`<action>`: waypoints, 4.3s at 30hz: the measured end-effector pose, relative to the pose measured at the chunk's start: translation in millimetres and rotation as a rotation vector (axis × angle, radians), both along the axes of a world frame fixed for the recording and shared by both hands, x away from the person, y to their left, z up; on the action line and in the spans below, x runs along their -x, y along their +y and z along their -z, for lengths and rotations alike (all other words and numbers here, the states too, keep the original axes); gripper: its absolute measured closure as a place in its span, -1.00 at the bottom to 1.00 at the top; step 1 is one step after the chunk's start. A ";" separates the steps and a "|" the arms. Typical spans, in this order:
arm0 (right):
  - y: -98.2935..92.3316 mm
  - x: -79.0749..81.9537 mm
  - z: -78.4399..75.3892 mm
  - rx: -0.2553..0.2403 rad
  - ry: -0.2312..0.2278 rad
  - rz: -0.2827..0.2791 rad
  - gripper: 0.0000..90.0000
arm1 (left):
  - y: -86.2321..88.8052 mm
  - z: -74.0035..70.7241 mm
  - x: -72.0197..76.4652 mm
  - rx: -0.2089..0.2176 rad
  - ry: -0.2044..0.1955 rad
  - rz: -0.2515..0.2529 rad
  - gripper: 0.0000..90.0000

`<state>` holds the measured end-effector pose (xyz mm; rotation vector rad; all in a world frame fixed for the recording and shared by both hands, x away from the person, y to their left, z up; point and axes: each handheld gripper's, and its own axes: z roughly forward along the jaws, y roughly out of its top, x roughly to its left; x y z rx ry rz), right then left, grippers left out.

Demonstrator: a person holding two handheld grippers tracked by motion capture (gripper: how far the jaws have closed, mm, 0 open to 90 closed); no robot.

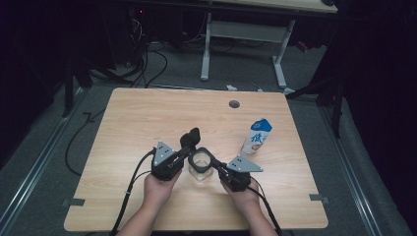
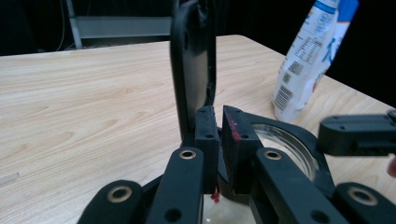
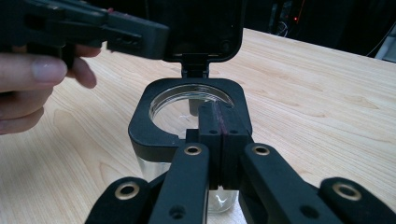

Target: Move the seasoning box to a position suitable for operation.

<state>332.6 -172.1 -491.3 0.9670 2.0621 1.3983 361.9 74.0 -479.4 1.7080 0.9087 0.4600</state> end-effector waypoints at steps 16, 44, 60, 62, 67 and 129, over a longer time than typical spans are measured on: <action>-21.0 10.3 -4.8 0.000 0.006 0.095 0.65 | 63.4 34.4 31.1 -0.216 0.046 0.039 0.35; -67.0 -25.1 10.5 0.159 0.102 0.469 0.78 | 107.0 40.4 36.8 -0.090 0.018 0.011 0.14; -113.3 -59.1 27.6 0.139 0.183 0.579 1.00 | 103.0 41.0 42.3 -0.107 -0.002 -0.007 0.14; -114.2 -63.1 28.2 0.138 0.180 0.578 0.99 | 104.0 41.1 42.4 -0.110 -0.003 -0.008 0.14; -116.1 -72.6 29.4 0.128 0.189 0.581 0.98 | 106.1 41.4 42.4 -0.101 -0.003 -0.011 0.14; -87.3 -11.2 7.1 0.129 0.126 0.425 1.00 | 101.4 45.0 42.5 -0.120 0.000 0.005 0.04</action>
